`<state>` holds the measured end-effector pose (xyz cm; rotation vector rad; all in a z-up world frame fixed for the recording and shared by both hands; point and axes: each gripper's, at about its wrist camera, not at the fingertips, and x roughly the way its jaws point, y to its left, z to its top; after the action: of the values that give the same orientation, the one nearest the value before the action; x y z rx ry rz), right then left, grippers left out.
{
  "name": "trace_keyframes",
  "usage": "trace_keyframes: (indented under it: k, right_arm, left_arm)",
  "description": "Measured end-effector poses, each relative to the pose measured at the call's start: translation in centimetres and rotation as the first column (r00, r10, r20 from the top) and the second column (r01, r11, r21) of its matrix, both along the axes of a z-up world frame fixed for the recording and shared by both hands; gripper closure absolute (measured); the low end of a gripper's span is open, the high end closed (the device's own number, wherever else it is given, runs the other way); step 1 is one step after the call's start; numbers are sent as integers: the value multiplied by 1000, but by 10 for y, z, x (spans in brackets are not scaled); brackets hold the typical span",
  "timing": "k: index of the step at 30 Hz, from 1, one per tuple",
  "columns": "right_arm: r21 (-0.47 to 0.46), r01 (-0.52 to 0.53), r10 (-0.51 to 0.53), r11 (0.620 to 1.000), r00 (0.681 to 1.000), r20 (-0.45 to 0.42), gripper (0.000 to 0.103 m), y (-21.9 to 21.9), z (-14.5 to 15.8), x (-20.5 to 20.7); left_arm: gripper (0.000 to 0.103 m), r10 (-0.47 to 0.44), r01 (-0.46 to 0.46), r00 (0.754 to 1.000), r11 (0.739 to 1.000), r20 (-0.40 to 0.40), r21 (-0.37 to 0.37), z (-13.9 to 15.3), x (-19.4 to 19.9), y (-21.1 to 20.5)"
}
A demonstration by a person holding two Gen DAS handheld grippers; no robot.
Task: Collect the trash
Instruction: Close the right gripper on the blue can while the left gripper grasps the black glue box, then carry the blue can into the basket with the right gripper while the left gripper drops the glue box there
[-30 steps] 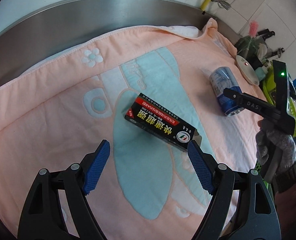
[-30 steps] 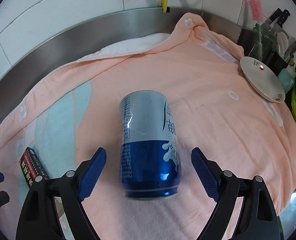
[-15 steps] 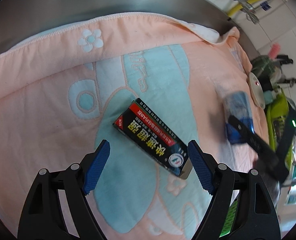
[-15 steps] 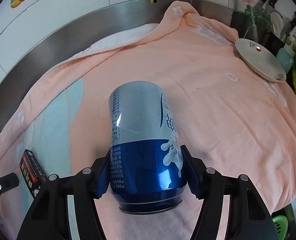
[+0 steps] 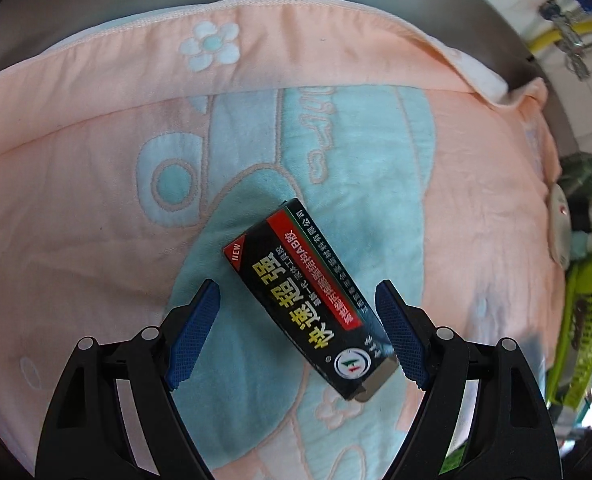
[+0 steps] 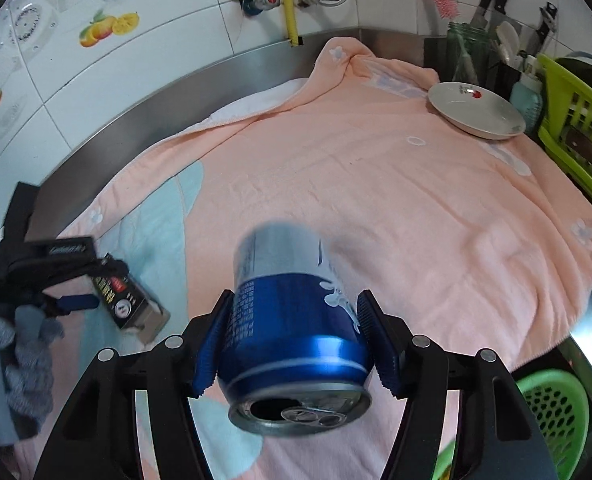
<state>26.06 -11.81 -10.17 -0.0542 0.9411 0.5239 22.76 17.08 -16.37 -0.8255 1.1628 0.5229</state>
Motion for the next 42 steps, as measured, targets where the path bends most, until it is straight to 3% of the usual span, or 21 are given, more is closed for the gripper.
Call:
trace_keyframes:
  k: [7, 10, 16, 21, 30, 38, 42]
  right_arm:
    - [52, 55, -54, 997, 998, -18, 43, -37, -2, -45]
    - [57, 66, -65, 996, 997, -31, 43, -44, -6, -56]
    - [56, 69, -66, 996, 996, -61, 43, -50, -16, -71]
    - [37, 56, -52, 998, 995, -89, 43, -48, -25, -74]
    - [-5, 41, -42, 999, 993, -113, 38, -40, -37, -73]
    - [-12, 56, -57, 998, 990, -131, 38, -33, -45, -65]
    - [-3, 76, -75, 997, 987, -141, 38, -34, -47, -64]
  left_arm:
    - [24, 90, -83, 991, 994, -95, 70, -3, 25, -13]
    - [26, 90, -76, 988, 991, -126, 113, -4, 34, -22]
    - [36, 70, -46, 989, 984, -133, 175, -1, 39, -38]
    - [47, 37, -14, 992, 983, -118, 184, 2, 35, -43]
    - [53, -127, 131, 991, 980, -34, 151, 5, 17, -45]
    - [54, -279, 268, 958, 954, 68, 138, 19, -7, -32]
    - [54, -349, 326, 931, 927, 110, 185, 34, -19, -37]
